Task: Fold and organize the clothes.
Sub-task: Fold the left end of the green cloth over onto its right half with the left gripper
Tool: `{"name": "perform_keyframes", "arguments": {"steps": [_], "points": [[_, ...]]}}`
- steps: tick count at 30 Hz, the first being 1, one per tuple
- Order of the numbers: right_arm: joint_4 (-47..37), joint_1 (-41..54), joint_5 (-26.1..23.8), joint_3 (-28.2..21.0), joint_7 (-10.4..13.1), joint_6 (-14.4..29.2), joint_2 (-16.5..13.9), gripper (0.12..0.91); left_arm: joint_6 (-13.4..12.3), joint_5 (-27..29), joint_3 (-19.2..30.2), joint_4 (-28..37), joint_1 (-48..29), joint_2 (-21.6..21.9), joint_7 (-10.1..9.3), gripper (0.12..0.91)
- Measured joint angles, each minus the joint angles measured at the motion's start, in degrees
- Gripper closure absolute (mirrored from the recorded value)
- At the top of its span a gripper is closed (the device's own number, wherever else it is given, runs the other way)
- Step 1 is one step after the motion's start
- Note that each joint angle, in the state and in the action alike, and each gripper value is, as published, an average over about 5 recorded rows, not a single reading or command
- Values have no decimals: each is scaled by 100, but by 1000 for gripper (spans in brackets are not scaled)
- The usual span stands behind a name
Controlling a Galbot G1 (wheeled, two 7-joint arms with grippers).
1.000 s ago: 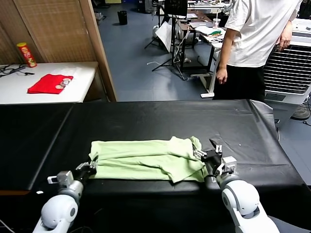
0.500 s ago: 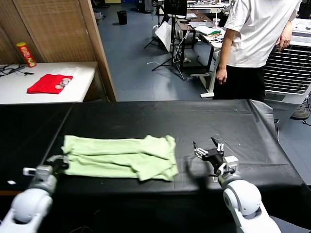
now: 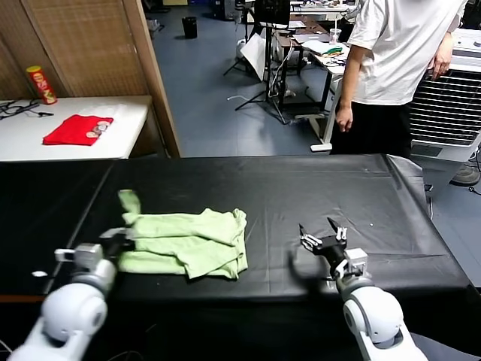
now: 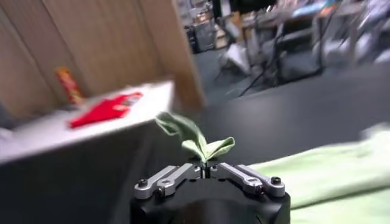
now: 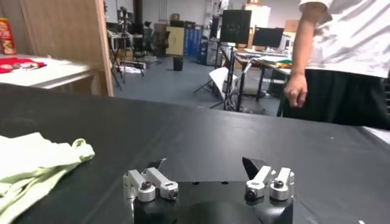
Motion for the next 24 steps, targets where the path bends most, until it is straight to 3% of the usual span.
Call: {"name": "perform_keyframes", "arguments": {"steps": [9, 19, 22, 24], "points": [[-18, -79, -160, 35, -17, 19, 96, 227, 66, -80, 1191, 157, -619, -1147, -155, 872], [-73, -39, -181, -89, -73, 14, 111, 227, 38, 401, 1458, 415, -707, -1400, -5, 864], [-76, -24, -171, -121, -119, 13, 83, 227, 28, 453, 1467, 412, -646, -1436, 52, 771], [-77, -8, -151, -147, -159, 13, 57, 227, 34, 429, 1471, 386, -605, -1464, 56, 656]]}}
